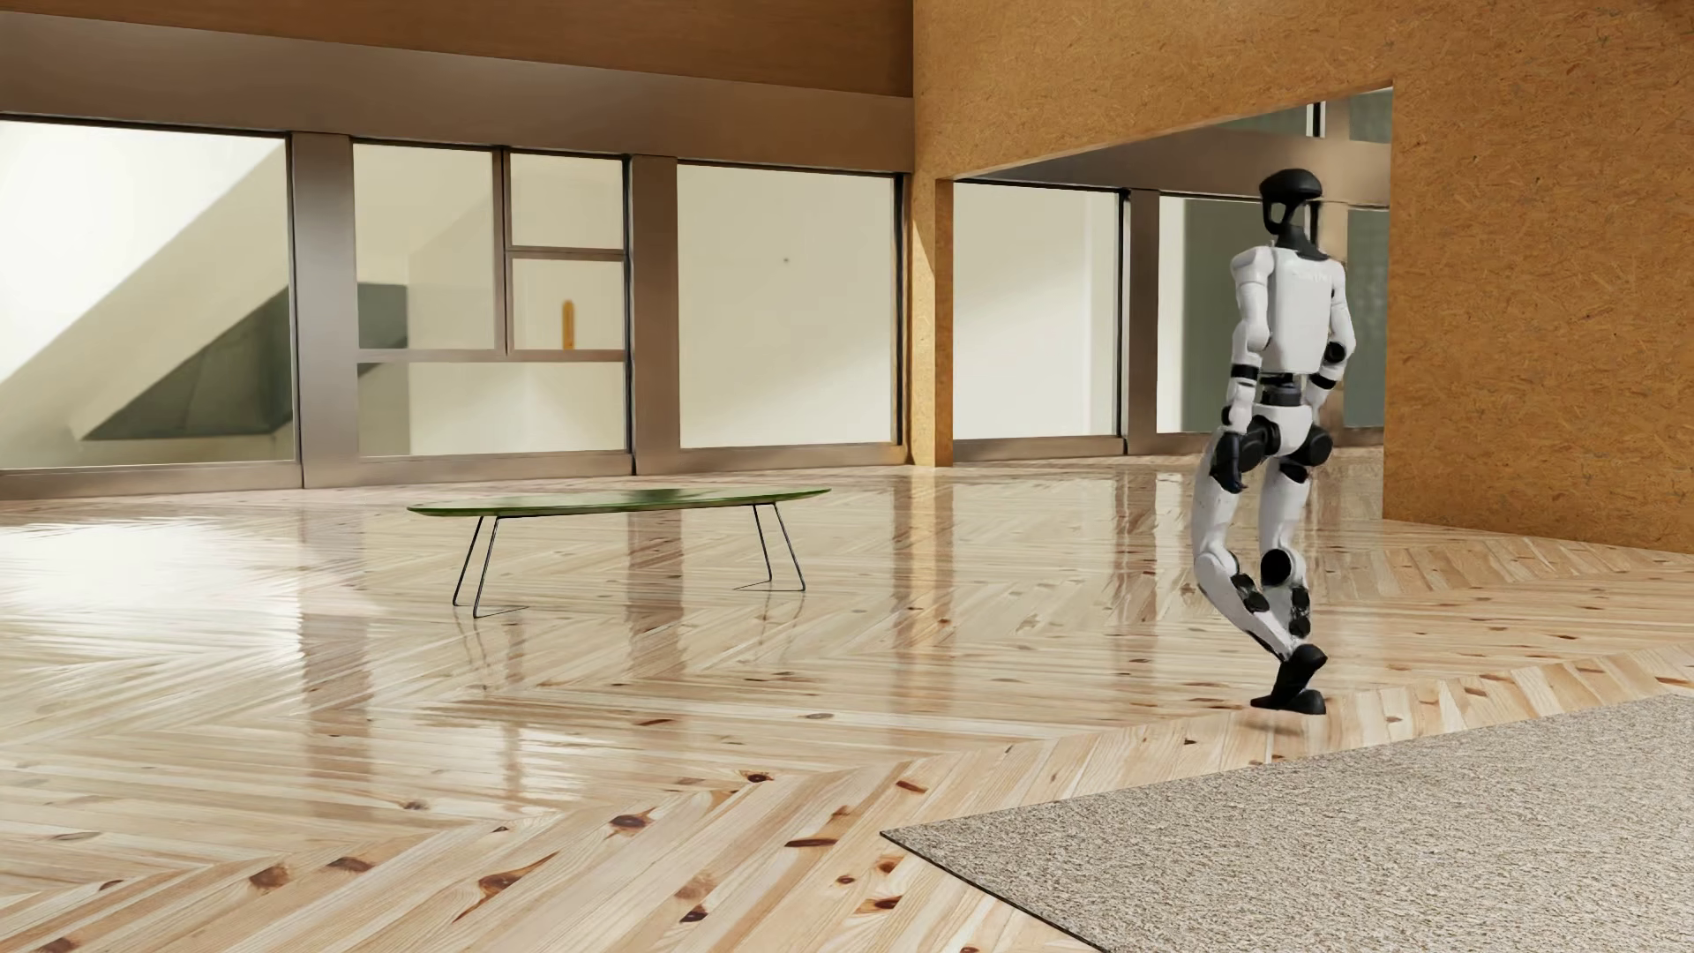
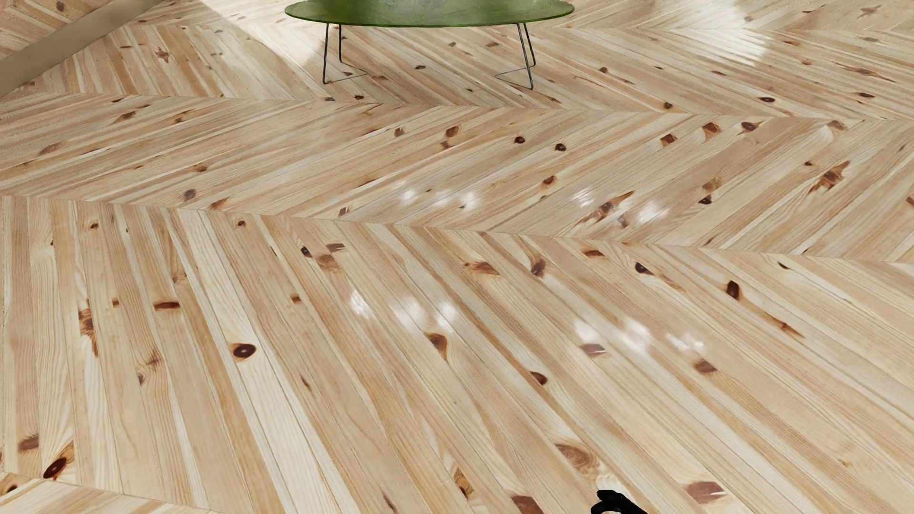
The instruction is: Walk towards the dark gray table
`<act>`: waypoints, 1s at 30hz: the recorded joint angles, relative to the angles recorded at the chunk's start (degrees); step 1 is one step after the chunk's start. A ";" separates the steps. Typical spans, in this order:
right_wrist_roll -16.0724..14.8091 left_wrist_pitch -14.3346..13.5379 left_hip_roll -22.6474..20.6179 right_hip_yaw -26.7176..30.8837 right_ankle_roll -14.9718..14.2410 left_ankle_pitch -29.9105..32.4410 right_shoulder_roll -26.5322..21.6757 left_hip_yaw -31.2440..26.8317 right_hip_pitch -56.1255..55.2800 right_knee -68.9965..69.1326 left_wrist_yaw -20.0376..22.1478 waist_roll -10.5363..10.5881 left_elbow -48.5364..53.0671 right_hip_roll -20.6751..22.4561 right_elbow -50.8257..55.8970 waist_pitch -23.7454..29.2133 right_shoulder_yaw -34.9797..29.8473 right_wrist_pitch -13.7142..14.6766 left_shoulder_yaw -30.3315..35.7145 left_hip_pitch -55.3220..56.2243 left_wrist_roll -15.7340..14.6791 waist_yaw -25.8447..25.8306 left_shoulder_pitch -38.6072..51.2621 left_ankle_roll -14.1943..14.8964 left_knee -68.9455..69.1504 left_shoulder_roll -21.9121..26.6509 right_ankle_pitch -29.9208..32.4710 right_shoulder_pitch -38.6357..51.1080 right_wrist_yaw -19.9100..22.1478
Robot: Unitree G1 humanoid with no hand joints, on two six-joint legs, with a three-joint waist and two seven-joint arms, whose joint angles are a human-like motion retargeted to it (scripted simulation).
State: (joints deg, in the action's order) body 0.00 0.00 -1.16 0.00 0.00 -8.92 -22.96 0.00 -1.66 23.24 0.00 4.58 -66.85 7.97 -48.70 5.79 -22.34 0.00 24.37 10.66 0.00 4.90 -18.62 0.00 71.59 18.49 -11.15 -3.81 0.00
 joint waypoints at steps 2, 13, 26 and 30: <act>0.00 0.00 -1.00 0.00 0.00 -3.38 -0.25 0.00 4.90 -0.83 0.00 -0.62 -1.22 -0.86 4.65 -0.08 6.48 0.00 1.28 7.01 0.00 2.85 -3.94 0.00 -5.78 -0.04 -3.94 1.76 0.00; 0.00 0.00 -1.65 0.00 0.00 11.54 5.58 0.00 18.76 6.71 0.00 -5.28 2.87 -7.67 3.86 -1.61 -0.93 0.00 -1.27 7.13 0.00 5.70 -2.76 0.00 -41.46 -1.53 1.06 -5.81 0.00; 0.00 0.00 -10.02 0.00 0.00 -9.35 3.94 0.00 -18.57 9.72 0.00 -12.16 18.83 -8.75 -14.92 -0.46 -5.20 0.00 -18.70 -23.99 0.00 -14.66 13.62 0.00 -45.97 10.59 12.66 -26.16 0.00; 0.00 0.00 -10.36 0.00 0.00 -14.13 8.23 0.00 -18.37 -3.10 0.00 -13.27 20.37 -11.58 -12.38 -2.88 -5.38 0.00 -19.46 -26.83 0.00 -16.66 13.70 0.00 -45.15 9.41 -1.02 -26.64 0.00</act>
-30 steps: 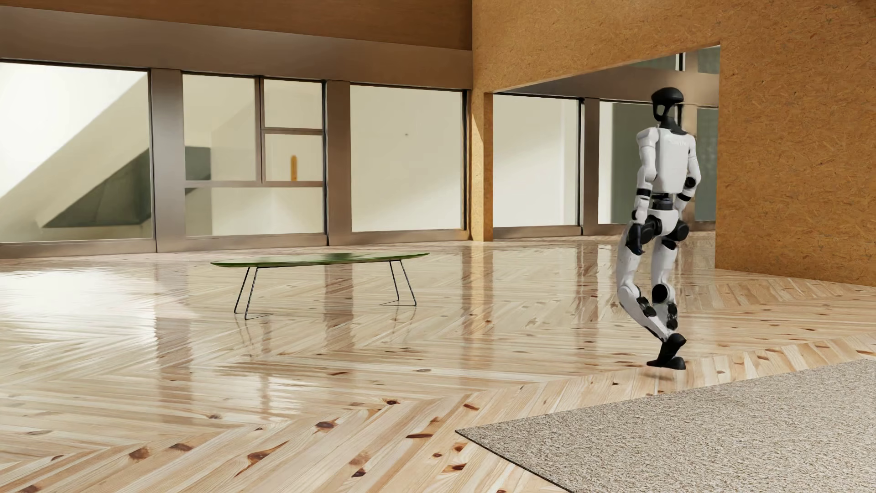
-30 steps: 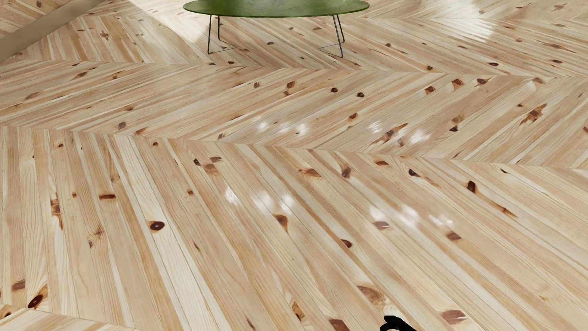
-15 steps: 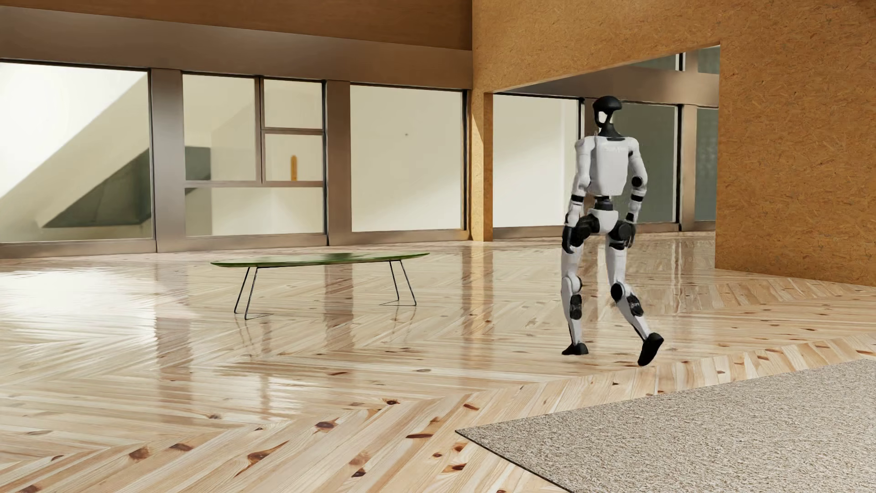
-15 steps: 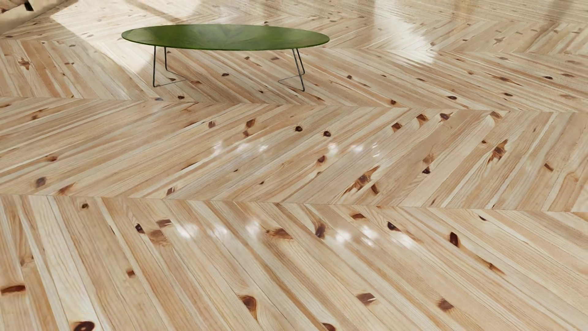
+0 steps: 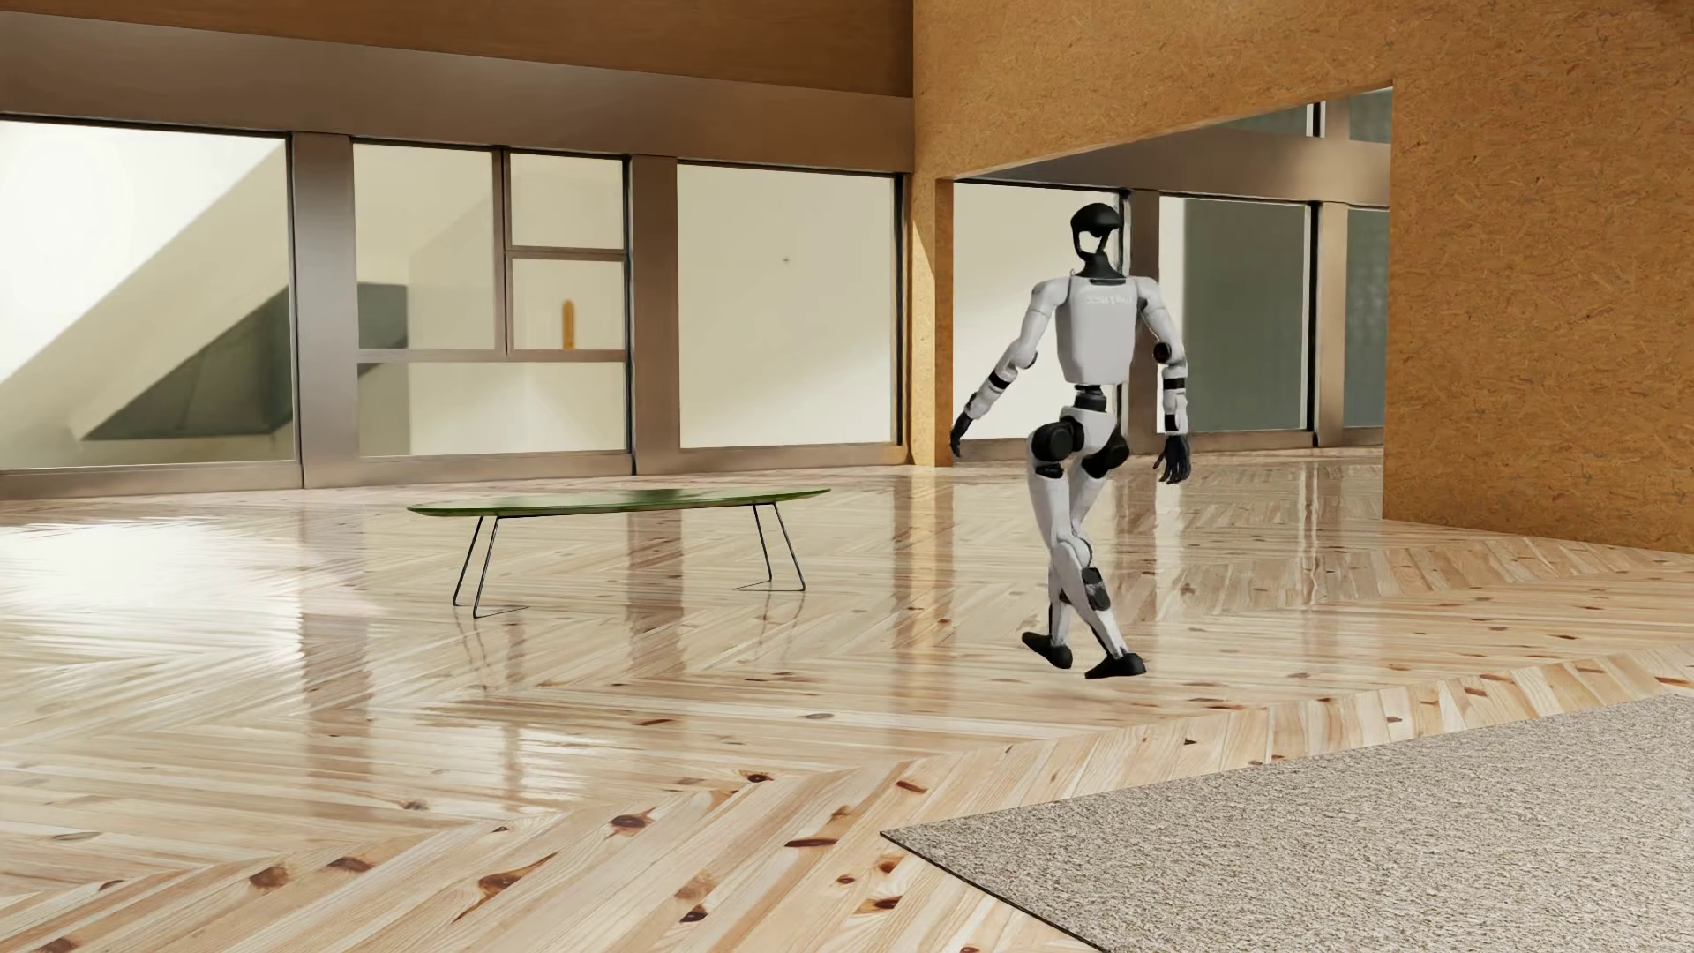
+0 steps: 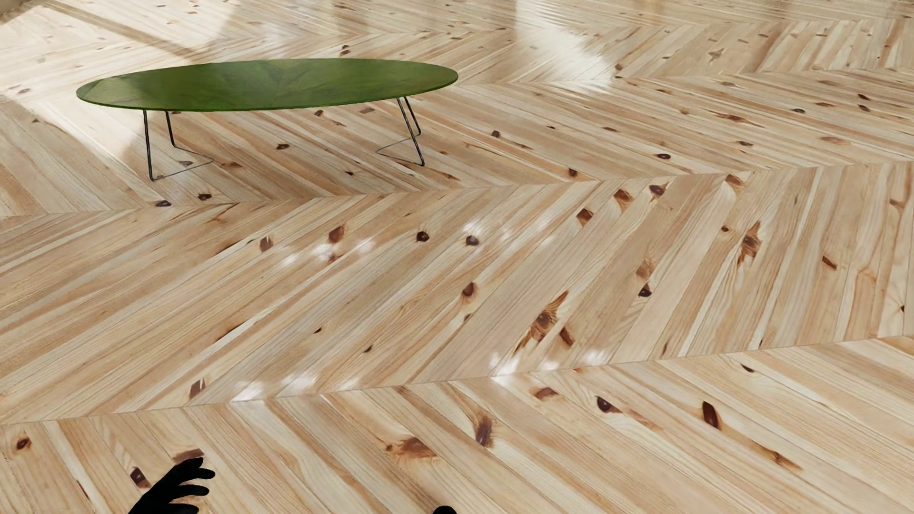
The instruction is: Walk towards the dark gray table
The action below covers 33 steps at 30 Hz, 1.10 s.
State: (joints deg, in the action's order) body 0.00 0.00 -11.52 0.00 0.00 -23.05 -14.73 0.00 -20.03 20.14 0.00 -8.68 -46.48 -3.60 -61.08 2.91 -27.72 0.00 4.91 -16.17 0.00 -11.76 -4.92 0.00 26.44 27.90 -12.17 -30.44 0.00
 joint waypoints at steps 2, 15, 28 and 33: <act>0.00 0.00 1.00 0.00 0.00 0.66 0.55 0.00 0.29 -0.55 0.00 1.31 -2.65 0.23 -1.62 0.15 -3.55 0.00 0.85 -1.87 0.00 0.67 -1.43 0.00 0.89 -2.78 2.59 3.34 0.00; 0.00 0.00 8.13 0.00 0.00 8.70 -10.03 0.00 14.89 2.83 0.00 10.93 -19.04 8.58 15.79 0.82 21.27 0.00 17.20 26.14 0.00 19.64 -21.59 0.00 32.19 -10.50 4.22 29.26 0.00; 0.00 0.00 7.54 0.00 0.00 17.51 -2.47 0.00 21.58 1.31 0.00 8.43 -8.36 7.45 1.51 -0.53 2.11 0.00 13.90 15.40 0.00 14.96 -2.19 0.00 -2.77 -8.15 -2.21 25.12 0.00; 0.00 0.00 6.87 0.00 0.00 17.38 -1.93 0.00 24.75 1.40 0.00 8.50 -4.89 6.73 -7.58 -0.93 -1.27 0.00 12.00 12.98 0.00 12.68 1.52 0.00 -3.81 -7.62 -3.31 17.07 0.00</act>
State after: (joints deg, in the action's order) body 0.00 0.00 -4.65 0.00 0.00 -5.67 -16.66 0.00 4.72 21.54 0.00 -0.18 -51.37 3.13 -68.66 1.98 -28.99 0.00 16.91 -3.19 0.00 0.92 -3.40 0.00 22.63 20.28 -15.48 -13.37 0.00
